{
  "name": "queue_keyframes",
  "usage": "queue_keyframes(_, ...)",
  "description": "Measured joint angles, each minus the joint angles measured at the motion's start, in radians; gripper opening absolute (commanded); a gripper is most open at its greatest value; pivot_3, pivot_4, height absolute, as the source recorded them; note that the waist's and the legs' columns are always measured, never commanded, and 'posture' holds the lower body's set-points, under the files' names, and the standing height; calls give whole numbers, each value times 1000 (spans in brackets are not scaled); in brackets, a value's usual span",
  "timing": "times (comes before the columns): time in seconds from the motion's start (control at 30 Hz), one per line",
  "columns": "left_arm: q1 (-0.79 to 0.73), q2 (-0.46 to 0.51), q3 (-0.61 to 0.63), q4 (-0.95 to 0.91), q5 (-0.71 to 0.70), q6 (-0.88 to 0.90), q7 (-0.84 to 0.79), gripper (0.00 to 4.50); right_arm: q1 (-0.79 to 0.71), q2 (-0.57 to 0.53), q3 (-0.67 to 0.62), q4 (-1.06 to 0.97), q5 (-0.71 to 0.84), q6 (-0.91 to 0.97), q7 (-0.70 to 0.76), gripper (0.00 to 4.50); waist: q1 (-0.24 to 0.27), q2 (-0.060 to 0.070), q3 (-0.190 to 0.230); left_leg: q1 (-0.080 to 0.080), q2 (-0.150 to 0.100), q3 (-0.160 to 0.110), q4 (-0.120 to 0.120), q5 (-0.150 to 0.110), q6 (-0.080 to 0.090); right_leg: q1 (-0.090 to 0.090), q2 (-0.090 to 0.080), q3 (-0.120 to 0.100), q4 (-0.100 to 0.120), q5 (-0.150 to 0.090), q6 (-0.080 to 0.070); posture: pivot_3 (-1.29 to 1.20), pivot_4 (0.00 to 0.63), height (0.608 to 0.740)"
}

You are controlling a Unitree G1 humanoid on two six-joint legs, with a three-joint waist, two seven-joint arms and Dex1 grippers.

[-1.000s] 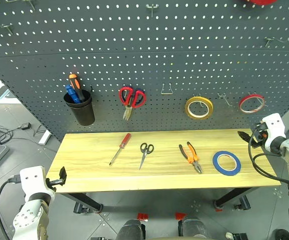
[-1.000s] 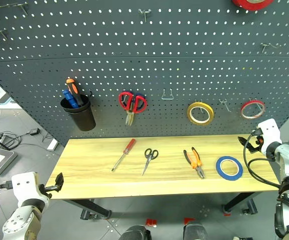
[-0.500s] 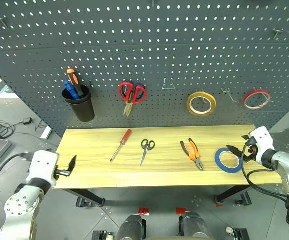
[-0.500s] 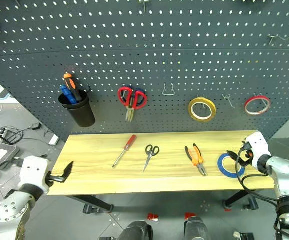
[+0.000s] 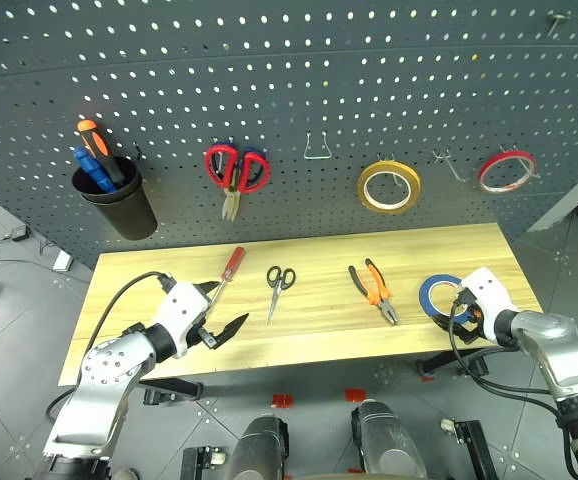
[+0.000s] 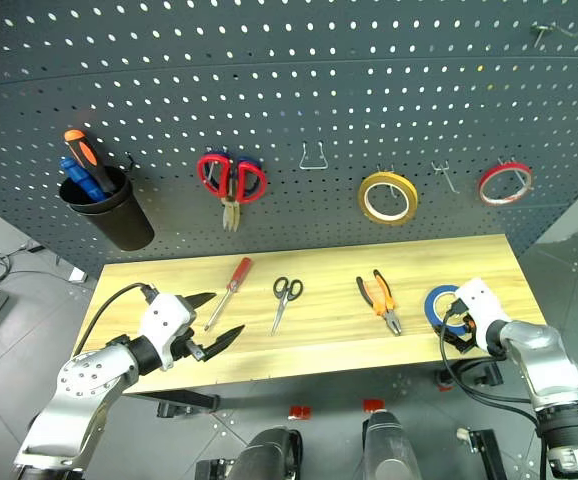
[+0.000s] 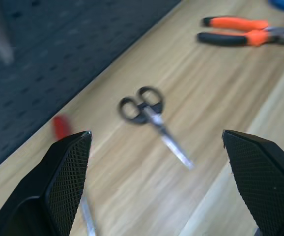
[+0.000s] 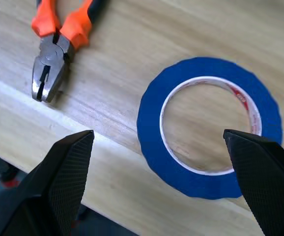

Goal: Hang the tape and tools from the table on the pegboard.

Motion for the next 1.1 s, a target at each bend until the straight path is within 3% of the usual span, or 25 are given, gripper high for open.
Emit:
queue_keyframes(0.23, -104, -59, -92, 67, -35, -11, -98, 4486, -116, 15, 113, 117, -69, -11, 6, 4500, -11, -5, 24, -12, 0, 3, 3, 1, 0, -12, 0, 2, 2, 1, 1, -226, 309, 740)
queue_keyframes(0.43, -160, -119, -136, 86, -39, -23, -120, 4486, -195, 16, 154, 235, -108, -20, 20, 4500, -17, -8, 42, -12, 0, 9, 3, 1, 0, -14, 0, 6, 2, 1, 2, -227, 309, 740)
queue_keyframes(0.8, -218, -148, -190, 113, -67, -54, -208, 4500, -266, 18, 197, 342, -158, -32, 59, 824, -18, -8, 43, -11, 1, 11, 4, 1, 0, -14, 1, 8, 2, 2, 4, -234, 286, 740)
queue_keyframes(0.97, -226, -158, -200, 121, -74, -84, -249, 4500, -242, 17, 191, 294, -173, -34, 31, 667, -19, -8, 43, -12, 1, 11, 5, 2, -3, -15, 1, 8, 2, 2, 4, -239, 273, 740)
queue_keyframes(1.1, -249, -178, -200, 139, -88, -120, -266, 4500, -145, 7, 128, 109, -173, -24, -23, 667, -14, -8, 42, -12, 1, 11, 4, 3, -3, -15, 1, 8, 2, 2, 5, -258, 261, 740)
